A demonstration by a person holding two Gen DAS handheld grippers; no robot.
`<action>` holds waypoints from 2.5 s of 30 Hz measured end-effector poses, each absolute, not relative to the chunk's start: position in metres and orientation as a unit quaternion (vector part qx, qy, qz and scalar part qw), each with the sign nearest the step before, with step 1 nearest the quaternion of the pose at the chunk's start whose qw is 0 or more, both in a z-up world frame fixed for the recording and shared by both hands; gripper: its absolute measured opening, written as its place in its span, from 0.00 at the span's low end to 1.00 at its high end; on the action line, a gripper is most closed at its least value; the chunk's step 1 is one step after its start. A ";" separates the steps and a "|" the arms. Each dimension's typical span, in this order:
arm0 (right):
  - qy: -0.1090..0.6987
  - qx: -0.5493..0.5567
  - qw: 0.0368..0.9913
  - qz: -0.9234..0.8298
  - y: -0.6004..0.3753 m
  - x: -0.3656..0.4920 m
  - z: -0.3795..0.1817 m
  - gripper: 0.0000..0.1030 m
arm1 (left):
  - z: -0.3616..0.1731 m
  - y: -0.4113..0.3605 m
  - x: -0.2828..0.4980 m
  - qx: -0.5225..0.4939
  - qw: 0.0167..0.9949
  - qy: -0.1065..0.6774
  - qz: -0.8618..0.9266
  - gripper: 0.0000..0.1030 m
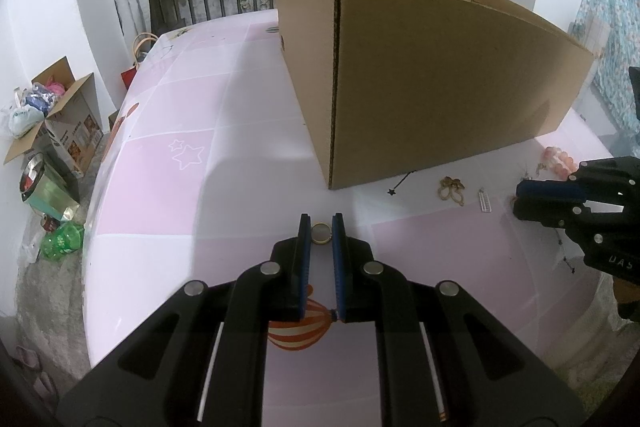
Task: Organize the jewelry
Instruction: 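Close the right gripper on a second small gold ring while the left gripper holds its ring, then lift both grippers with the rings and carry them over the box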
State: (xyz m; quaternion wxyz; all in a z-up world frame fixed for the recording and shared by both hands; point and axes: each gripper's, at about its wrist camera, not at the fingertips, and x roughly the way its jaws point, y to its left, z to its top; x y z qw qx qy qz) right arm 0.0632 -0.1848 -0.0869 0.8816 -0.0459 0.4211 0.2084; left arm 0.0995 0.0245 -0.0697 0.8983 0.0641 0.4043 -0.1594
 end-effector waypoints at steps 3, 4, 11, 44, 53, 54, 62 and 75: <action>0.422 -0.042 0.881 0.209 -0.187 0.063 -0.087 0.03 | -0.069 0.026 0.100 0.062 0.899 0.403 -0.160 0.09; 0.422 -0.040 0.881 0.208 -0.187 0.063 -0.086 0.04 | -0.069 0.027 0.100 0.061 0.899 0.403 -0.160 0.09; 0.419 -0.038 0.881 0.217 -0.190 0.061 -0.080 0.04 | -0.068 0.030 0.099 0.060 0.900 0.400 -0.159 0.09; 0.432 -0.092 0.856 0.269 -0.184 0.077 -0.085 0.10 | -0.069 0.033 0.097 0.060 0.901 0.398 -0.159 0.09; 0.408 -0.069 0.870 0.266 -0.191 0.070 -0.067 0.10 | -0.055 0.035 0.085 0.062 0.909 0.382 -0.156 0.09; 0.404 -0.066 0.873 0.265 -0.193 0.068 -0.062 0.10 | -0.052 0.035 0.084 0.063 0.910 0.379 -0.156 0.09; 0.341 -0.041 0.899 0.272 -0.199 0.063 -0.004 0.10 | 0.016 0.039 0.065 0.028 0.929 0.313 -0.197 0.09; 0.413 0.051 0.880 0.228 -0.228 0.179 0.021 0.10 | 0.058 -0.044 0.168 0.089 0.911 0.332 -0.230 0.09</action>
